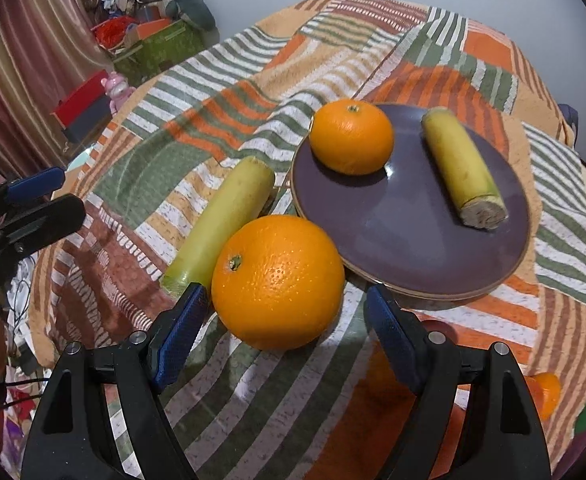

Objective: Organize fruits
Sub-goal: 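Grasp the plain orange with right tool while left tool grasps shorter cylinder, then lay the cylinder on the plate with left tool while right sets orange there, then open both tools and pull them back from the plate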

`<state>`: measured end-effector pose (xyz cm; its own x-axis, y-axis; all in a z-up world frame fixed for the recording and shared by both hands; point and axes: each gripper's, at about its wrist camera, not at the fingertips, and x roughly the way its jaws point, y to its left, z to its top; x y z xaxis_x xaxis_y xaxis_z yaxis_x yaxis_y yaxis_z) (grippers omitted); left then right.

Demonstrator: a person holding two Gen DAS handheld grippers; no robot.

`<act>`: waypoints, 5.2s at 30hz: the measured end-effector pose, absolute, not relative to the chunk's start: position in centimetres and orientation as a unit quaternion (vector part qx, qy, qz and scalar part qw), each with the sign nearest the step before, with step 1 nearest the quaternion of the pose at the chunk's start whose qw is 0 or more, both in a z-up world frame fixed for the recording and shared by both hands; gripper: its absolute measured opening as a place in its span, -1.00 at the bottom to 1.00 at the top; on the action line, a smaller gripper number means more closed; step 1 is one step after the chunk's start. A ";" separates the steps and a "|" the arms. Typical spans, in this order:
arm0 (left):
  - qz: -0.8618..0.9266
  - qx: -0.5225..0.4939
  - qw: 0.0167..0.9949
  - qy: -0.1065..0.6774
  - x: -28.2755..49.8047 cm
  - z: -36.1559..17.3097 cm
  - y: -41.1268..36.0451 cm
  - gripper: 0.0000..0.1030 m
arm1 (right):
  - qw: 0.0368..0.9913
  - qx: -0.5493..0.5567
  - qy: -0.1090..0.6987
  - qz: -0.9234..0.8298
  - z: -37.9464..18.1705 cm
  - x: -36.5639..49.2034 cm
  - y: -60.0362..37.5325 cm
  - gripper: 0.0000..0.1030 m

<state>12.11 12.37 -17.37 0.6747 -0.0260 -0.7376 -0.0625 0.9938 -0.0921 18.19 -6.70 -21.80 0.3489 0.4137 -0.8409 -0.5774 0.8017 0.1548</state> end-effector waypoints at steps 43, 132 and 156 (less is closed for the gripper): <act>-0.045 -0.050 0.851 0.521 21.1 -23.8 7.2 -0.06 | 0.865 0.003 0.428 0.260 -17.5 20.3 -16.1 0.22; -0.092 -0.039 0.888 0.449 30.8 -19.4 -1.3 0.11 | 0.856 -0.028 0.451 0.252 -20.1 31.5 -16.7 0.23; -0.097 -0.019 0.908 0.407 21.8 -13.5 -1.1 0.27 | 0.900 -0.042 0.370 0.224 -13.5 21.5 -19.9 0.40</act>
